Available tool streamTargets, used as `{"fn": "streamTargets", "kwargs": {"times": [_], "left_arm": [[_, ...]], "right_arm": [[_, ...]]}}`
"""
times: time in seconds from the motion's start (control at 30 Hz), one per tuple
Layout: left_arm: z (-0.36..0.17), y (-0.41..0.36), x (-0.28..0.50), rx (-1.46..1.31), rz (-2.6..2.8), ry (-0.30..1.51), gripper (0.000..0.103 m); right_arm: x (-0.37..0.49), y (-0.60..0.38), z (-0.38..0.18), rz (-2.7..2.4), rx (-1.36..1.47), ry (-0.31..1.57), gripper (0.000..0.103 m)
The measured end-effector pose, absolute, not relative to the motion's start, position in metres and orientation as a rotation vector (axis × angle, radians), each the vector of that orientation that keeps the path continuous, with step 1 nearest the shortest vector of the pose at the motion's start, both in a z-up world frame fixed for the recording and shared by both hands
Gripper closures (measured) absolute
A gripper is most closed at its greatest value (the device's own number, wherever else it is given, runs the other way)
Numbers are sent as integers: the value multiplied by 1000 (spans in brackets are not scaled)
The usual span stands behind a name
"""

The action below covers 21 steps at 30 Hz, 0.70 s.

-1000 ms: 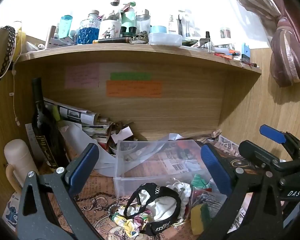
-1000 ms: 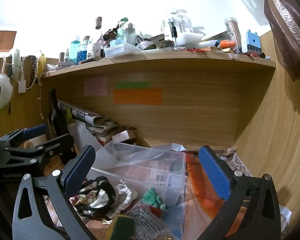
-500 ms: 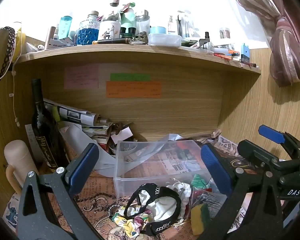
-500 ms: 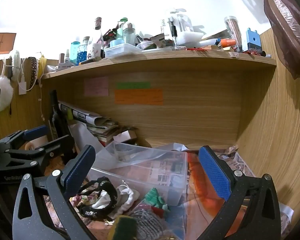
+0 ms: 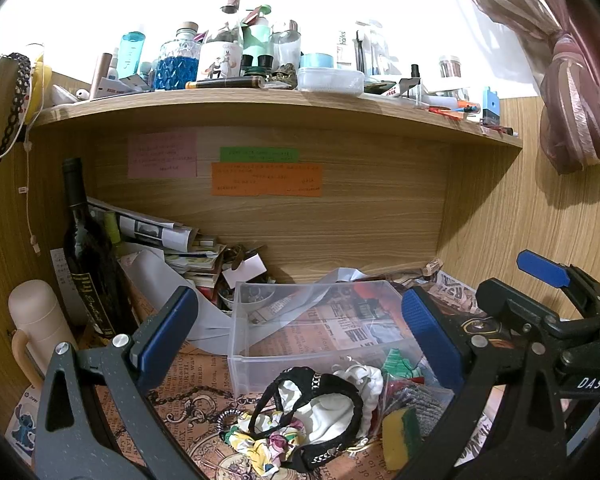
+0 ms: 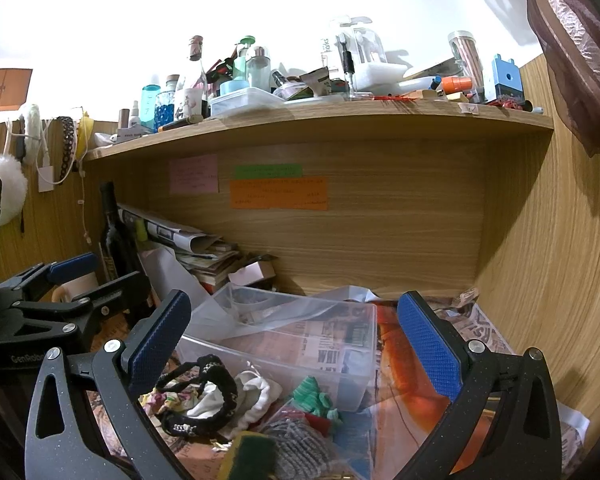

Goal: Organize soft objects

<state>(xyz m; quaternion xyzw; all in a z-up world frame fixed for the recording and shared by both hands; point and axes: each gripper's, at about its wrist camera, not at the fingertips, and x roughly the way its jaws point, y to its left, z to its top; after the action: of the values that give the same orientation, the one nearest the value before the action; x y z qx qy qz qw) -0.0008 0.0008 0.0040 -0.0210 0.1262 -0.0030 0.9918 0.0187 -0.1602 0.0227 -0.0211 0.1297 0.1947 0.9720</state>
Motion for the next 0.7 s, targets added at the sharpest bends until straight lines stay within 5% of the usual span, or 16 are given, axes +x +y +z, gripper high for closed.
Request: {"fn": "streamTargets", "kwargs": {"times": [0.7], "left_arm": [[4,1,-1,-41,-7,252,0]], "right_arm": [[16,-157,24,404,-37,260,0]]}}
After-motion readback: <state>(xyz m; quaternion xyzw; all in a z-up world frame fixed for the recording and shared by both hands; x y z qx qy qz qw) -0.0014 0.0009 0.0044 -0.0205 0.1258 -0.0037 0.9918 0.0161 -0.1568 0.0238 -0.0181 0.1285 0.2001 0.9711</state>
